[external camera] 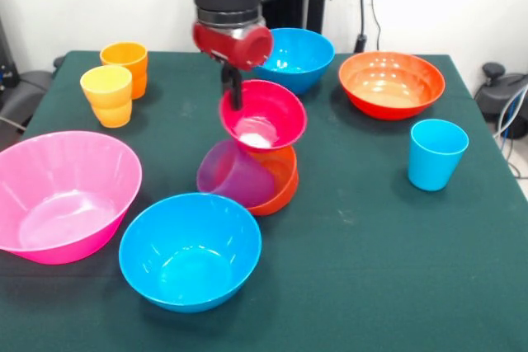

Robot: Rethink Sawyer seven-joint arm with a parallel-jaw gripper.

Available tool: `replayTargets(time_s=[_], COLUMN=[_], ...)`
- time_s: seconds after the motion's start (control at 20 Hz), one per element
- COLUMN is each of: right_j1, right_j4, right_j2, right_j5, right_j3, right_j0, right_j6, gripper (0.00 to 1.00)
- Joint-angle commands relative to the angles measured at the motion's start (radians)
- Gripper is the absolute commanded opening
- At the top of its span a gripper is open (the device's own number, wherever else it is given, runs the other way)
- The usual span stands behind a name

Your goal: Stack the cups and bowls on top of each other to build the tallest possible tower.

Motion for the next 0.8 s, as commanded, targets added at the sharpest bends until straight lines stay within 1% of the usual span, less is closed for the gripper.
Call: replayTargets(time_s=[0.05,0.15,0.25,0.35,0.4,0.45,0.55,0.65,0.8], right_j1=[-0.18,-0.273,-0.358,-0.416,-0.437,-0.448,-0.449,-0.442,-0.439], right_j4=[0.163,0.237,0.323,0.4,0.442,0.469,0.473,0.454,0.453], right_j2=[0.144,0.161,0.16,0.151,0.141,0.127,0.088,0.051,0.026], right_j5=[0.309,0.423,0.54,0.597,0.598,0.582,0.556,0.552,0.559], right_j3=[0.061,0.114,0.164,0.212,0.238,0.255,0.253,0.234,0.221], right_j0=[-0.069,-0.078,-0.065,-0.04,-0.022,0.0,0.044,0.075,0.086], right_j6=[-0.014,-0.004,0.037,0.081,0.108,0.125,0.142,0.153,0.131], gripper=[0.0,0.0,0.0,0.0,0.0,0.0,0.0,0.0,0.0])
